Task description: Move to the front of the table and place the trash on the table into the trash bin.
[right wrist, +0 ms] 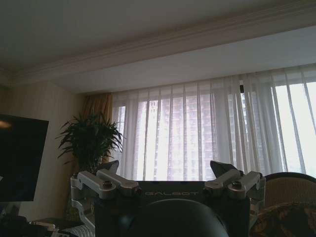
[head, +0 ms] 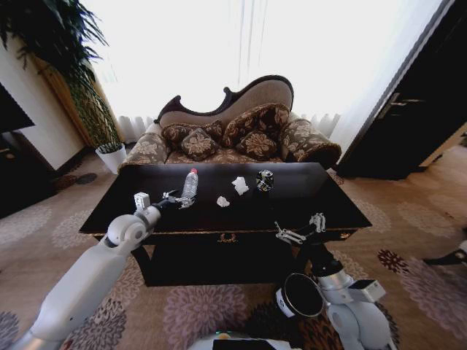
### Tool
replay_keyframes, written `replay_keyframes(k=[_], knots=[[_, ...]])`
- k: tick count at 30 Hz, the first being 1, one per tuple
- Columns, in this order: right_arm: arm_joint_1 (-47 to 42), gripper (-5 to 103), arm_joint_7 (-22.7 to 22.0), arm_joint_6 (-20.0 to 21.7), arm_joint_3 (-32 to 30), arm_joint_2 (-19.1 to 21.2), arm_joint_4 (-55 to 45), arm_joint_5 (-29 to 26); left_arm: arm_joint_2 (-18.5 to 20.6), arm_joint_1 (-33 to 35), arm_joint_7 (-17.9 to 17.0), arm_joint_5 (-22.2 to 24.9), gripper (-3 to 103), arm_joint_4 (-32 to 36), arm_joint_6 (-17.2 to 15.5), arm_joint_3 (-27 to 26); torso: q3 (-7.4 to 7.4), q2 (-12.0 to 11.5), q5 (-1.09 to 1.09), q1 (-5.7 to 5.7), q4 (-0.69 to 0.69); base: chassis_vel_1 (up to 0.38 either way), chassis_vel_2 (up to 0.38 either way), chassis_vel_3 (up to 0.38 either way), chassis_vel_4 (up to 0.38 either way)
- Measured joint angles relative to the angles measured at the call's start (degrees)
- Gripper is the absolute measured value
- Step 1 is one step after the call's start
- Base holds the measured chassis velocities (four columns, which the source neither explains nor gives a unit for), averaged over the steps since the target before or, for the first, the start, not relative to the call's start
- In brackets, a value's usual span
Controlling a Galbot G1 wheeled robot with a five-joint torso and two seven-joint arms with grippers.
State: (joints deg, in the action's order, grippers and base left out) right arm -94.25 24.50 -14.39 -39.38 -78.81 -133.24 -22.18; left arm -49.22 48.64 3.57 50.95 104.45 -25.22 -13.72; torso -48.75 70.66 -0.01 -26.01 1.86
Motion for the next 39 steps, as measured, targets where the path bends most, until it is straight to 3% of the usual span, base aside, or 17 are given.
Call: replay_keyframes(k=[3,5,10,14,16,19,21,27,34,37,39], knots=[[0.3,100,0.2,0.0,0.2,0.0,0.6,0.1,-0.7,-1.4,0.3,0.1,103,-1.8,0.5,1.4,0.00,0.0,0.00,0.00,0.00,0.000,0.000,0.000,0.000],[0.4,100,0.3,0.0,0.2,0.0,0.8,0.1,-1.0,-1.9,0.5,0.2,100,-2.3,0.6,2.0,0.00,0.0,0.00,0.00,0.00,0.000,0.000,0.000,0.000],[0.5,100,0.4,0.1,0.4,0.1,1.2,0.2,-2.2,-2.9,0.7,0.3,86,-3.2,0.8,3.4,0.00,0.0,0.00,0.00,0.00,0.000,0.000,0.000,0.000],[0.5,100,0.4,0.1,0.3,0.0,1.2,0.2,-2.5,-2.7,0.7,0.3,64,-2.7,0.8,3.6,0.00,0.0,0.00,0.00,0.00,0.000,0.000,0.000,0.000],[0.5,100,0.4,0.1,0.3,0.0,1.2,0.2,-2.5,-2.6,0.7,0.3,64,-2.7,0.8,3.6,0.00,0.0,0.00,0.00,0.00,0.000,0.000,0.000,0.000],[0.5,100,0.5,0.1,0.4,0.0,1.3,0.3,-2.1,-1.9,0.7,0.3,51,-2.0,0.9,3.0,0.00,0.0,0.00,0.00,0.01,0.000,0.000,0.000,0.000],[0.5,100,0.5,0.1,0.5,0.0,1.3,0.3,-2.0,-1.4,0.8,0.3,48,-1.6,0.9,2.6,0.00,0.0,0.00,0.00,0.01,0.000,0.000,0.000,0.000],[0.6,100,0.6,0.1,1.0,0.0,1.3,0.4,-0.3,3.4,0.9,0.3,38,1.8,1.0,-2.0,0.00,0.0,-0.01,0.00,0.00,0.000,0.000,0.000,0.000],[1.2,100,1.5,0.1,1.1,1.0,1.3,0.0,-0.8,13.9,0.9,-1.5,38,10.1,2.9,-10.2,0.01,0.0,-0.01,0.00,0.00,0.000,0.000,0.000,0.000],[1.3,100,2.2,0.1,1.5,1.3,1.4,-0.9,-1.6,18.8,2.2,-3.8,38,13.6,4.4,-13.8,0.01,0.0,-0.01,0.00,-0.01,0.000,0.000,0.000,0.000],[0.9,100,3.5,0.8,3.7,1.7,1.4,-5.2,-2.1,23.2,5.0,-6.0,38,17.1,6.3,-16.9,0.01,0.0,-0.01,0.00,0.00,0.000,0.000,0.000,0.000]])
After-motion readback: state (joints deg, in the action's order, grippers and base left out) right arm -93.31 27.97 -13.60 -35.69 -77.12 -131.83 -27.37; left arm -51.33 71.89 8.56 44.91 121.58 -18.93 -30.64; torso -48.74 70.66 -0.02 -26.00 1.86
